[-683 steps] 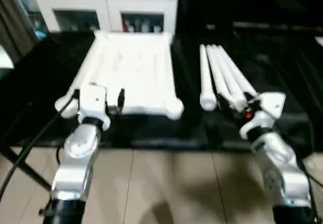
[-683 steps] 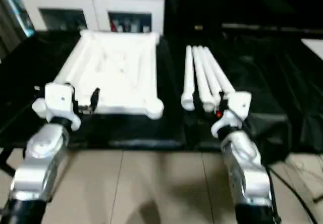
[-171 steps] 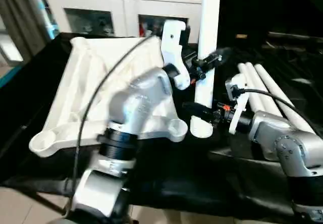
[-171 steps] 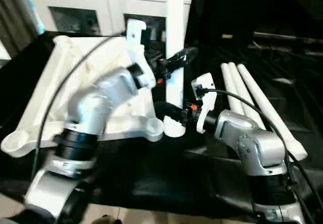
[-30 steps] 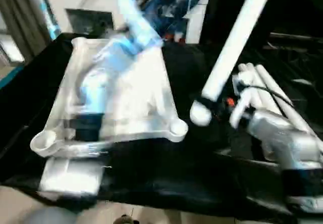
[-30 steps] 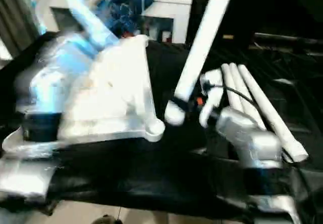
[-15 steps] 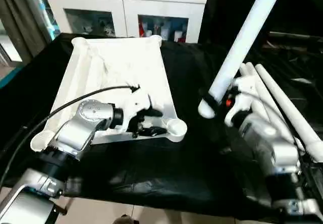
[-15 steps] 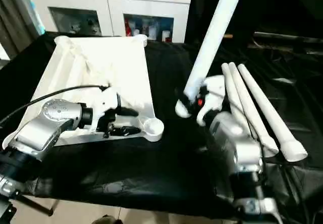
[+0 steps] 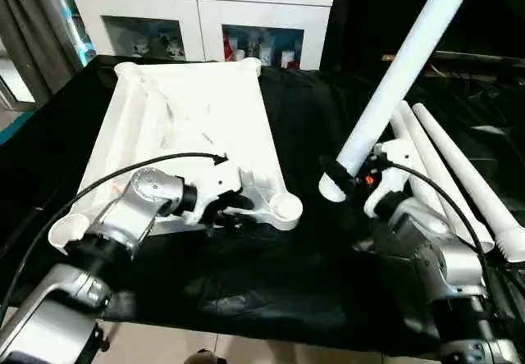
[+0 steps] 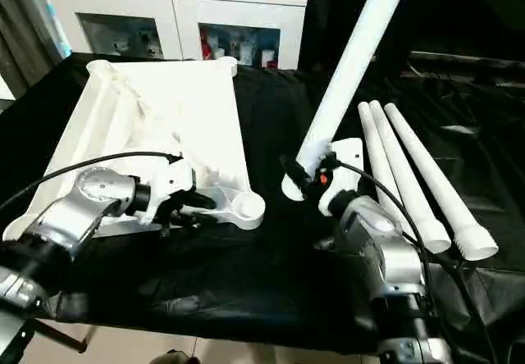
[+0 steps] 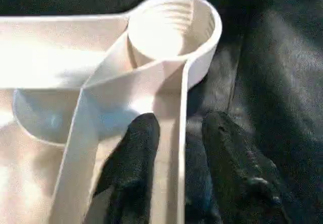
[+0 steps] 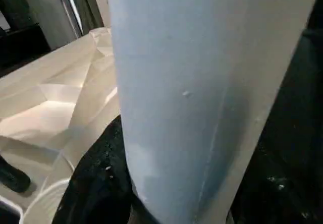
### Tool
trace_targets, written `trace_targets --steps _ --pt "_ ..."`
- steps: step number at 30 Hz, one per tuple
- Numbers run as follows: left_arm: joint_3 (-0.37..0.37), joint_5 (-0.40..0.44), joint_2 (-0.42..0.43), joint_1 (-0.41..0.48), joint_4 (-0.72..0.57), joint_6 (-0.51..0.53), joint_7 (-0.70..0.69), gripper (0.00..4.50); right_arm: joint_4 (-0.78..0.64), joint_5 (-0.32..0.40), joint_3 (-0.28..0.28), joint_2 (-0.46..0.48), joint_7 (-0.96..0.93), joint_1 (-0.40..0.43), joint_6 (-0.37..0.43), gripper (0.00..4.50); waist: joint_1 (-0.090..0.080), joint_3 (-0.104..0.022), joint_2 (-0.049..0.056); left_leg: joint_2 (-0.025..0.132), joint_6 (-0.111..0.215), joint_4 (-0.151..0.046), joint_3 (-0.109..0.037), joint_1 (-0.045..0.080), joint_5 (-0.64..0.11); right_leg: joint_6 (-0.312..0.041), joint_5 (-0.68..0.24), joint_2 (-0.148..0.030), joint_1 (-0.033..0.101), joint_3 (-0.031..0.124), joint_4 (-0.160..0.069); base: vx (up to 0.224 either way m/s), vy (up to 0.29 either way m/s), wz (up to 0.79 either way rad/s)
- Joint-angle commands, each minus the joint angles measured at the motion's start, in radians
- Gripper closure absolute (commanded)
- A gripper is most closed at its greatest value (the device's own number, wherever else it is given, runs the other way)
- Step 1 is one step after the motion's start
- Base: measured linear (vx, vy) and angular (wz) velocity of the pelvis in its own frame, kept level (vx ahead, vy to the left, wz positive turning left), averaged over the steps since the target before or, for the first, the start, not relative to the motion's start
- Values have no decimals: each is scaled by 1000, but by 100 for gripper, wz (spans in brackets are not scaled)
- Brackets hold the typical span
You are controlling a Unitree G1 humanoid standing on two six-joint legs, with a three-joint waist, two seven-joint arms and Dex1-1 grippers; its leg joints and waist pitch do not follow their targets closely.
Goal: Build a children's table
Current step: Insert table leg to table base
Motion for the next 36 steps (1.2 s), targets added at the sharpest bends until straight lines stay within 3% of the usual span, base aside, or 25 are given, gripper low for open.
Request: trace_targets --steps 1,3,6,8,12,15,19,22,28,36 --pt "5 6 6 -12 9 -4 -9 325 -25 -2 -14 -4 -2 -3 -15 255 -3 -74 12 47 -25 -72 -15 26 -198 -241 -22 -79 43 43 -68 0 0 0" --pt "6 10 15 -10 15 -5 -16 353 -24 -1 -14 -4 -1 -4 -16 255 -3 -73 13 48 -26 -73 -16 26 -206 -243 -33 -79 42 43 -69 0 0 0" --pt "14 18 21 -10 37 -18 -25 362 -28 -2 -13 -3 5 -3 -13 255 -3 -73 13 49 -26 -73 -16 26 -208 -241 -41 -80 42 44 -69 0 0 0" --pt "19 20 25 -10 44 -22 -30 400 -29 -3 -13 -3 6 -3 -11 255 -3 -73 12 49 -25 -73 -16 26 -204 -244 -31 -80 42 44 -68 0 0 0" --pt "32 14 23 -5 50 -13 -37 398 -26 -10 -15 -5 -4 -5 -10 255 -3 -72 10 49 -23 -74 -15 26 -205 -245 -36 -81 42 44 -69 0 0 0" --pt "36 11 13 0 56 -11 -33 442 -27 -6 -12 -10 4 -7 7 255 -3 -71 11 49 -22 -74 -15 26 -206 -244 -44 -81 41 44 -70 0 0 0" --pt "34 28 -47 -7 61 -2 40 441 -38 72 -12 -14 70 -30 112 255 -2 -72 11 51 -13 -73 -16 26 -207 -253 -31 -82 45 44 -69 0 0 0" --pt "28 27 -102 -13 44 23 69 450 -50 105 3 -24 123 -36 167 255 -2 -72 2 50 5 -70 -14 22 -183 -258 -15 -82 48 43 -70 0 0 0" --pt "-20 64 -194 -12 35 45 110 450 -6 73 28 -33 146 -88 170 255 5 -72 3 51 8 -69 -14 23 -168 -245 -49 -83 44 44 -74 0 0 0" --pt "-15 83 -209 -8 23 45 107 450 68 5 85 -56 192 -126 154 255 9 -73 -1 50 11 -68 -13 22 -163 -235 -74 -85 43 43 -76 0 0 0"
